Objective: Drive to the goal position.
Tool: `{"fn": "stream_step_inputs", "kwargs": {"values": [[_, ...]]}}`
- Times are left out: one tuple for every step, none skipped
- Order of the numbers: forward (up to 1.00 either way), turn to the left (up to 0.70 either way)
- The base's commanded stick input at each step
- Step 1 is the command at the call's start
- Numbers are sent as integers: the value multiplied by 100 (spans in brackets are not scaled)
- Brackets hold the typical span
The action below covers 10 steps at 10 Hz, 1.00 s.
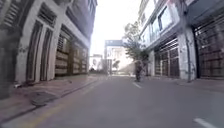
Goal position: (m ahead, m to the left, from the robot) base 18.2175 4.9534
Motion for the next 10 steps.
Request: {"fn": "stream_step_inputs", "kwargs": {"values": [[100, 0], [100, 0], [100, 0], [100, 0], [100, 0], [100, 0], [100, 0], [100, -2], [100, -23], [100, -40]]}}
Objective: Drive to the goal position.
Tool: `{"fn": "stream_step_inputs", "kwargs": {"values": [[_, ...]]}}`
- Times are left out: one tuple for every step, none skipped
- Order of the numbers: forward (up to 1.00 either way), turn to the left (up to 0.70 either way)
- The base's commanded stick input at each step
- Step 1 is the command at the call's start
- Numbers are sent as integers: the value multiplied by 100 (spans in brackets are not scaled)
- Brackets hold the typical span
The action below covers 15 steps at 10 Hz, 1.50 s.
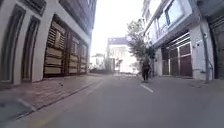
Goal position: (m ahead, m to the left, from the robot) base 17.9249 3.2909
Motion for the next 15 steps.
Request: {"fn": "stream_step_inputs", "kwargs": {"values": [[100, -40], [100, -40], [100, 0], [100, 0], [100, 0], [100, 0], [100, 0], [100, 19], [100, 40], [100, 40], [100, 40], [100, 40], [100, 30], [100, 0], [100, 0]]}}
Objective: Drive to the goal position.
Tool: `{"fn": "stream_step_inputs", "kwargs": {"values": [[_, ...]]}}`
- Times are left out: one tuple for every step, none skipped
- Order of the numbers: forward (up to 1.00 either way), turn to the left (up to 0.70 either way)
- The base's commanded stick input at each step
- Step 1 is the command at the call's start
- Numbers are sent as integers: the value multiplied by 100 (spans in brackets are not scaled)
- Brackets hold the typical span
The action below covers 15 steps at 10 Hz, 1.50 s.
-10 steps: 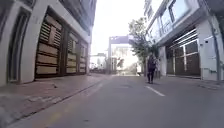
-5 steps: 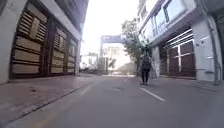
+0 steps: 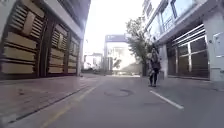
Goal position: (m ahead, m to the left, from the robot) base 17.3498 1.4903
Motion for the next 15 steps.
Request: {"fn": "stream_step_inputs", "kwargs": {"values": [[100, 0], [100, 0], [100, 0], [100, 0], [100, 0], [100, 0], [100, 0], [100, 0], [100, 0], [100, 0], [100, 0], [100, 0], [100, 0], [100, 0], [100, 0]]}}
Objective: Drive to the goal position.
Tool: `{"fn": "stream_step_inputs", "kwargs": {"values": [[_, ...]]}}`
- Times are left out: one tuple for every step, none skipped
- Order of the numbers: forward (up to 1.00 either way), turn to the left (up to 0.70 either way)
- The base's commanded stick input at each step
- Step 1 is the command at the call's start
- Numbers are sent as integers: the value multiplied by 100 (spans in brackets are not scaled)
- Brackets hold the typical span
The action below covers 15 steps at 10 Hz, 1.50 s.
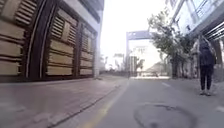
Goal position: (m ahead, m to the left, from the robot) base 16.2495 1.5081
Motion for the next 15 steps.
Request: {"fn": "stream_step_inputs", "kwargs": {"values": [[100, 0], [100, 0], [100, -9], [100, -30], [100, -40], [100, -40], [100, -40], [100, -40], [100, -40], [100, -40], [100, -40], [100, -27], [100, 0], [100, 0], [100, 0]]}}
